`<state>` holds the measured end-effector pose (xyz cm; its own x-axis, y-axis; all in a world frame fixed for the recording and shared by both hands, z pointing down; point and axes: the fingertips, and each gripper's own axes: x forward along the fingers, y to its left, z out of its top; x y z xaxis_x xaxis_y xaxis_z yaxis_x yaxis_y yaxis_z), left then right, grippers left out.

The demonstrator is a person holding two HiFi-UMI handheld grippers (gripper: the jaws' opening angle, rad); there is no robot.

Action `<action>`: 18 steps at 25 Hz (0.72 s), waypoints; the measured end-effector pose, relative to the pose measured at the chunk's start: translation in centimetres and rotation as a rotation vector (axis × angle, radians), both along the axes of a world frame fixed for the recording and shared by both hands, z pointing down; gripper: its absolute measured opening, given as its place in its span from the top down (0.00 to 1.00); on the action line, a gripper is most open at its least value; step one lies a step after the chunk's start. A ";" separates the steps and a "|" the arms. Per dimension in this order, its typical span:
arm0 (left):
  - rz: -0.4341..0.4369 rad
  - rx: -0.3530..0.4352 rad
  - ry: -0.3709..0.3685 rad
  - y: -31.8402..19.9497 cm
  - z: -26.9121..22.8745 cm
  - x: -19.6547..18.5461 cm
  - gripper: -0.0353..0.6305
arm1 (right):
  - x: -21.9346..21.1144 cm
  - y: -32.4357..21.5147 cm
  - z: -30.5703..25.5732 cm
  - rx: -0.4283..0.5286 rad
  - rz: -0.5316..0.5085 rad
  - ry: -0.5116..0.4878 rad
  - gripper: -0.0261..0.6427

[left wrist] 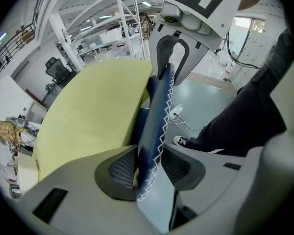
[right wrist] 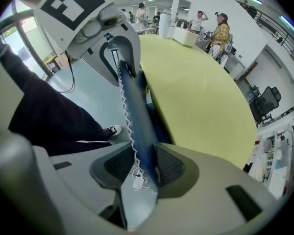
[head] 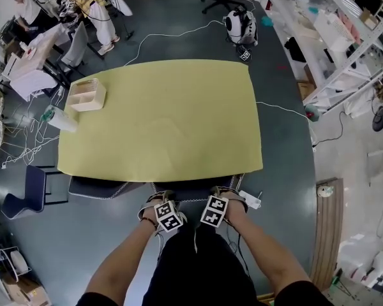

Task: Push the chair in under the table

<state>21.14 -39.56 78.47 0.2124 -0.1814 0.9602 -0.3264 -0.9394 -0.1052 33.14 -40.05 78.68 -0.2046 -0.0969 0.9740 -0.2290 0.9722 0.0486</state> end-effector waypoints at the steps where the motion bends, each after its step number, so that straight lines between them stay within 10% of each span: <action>1: -0.017 -0.002 0.007 -0.1 -0.5 -0.1 0.72 | 0.2 -0.1 -0.4 -0.002 0.010 0.000 0.75; 18: -0.216 0.083 0.217 -2.9 -11.0 0.3 0.72 | -0.8 -3.3 -12.3 0.067 0.277 -0.211 0.83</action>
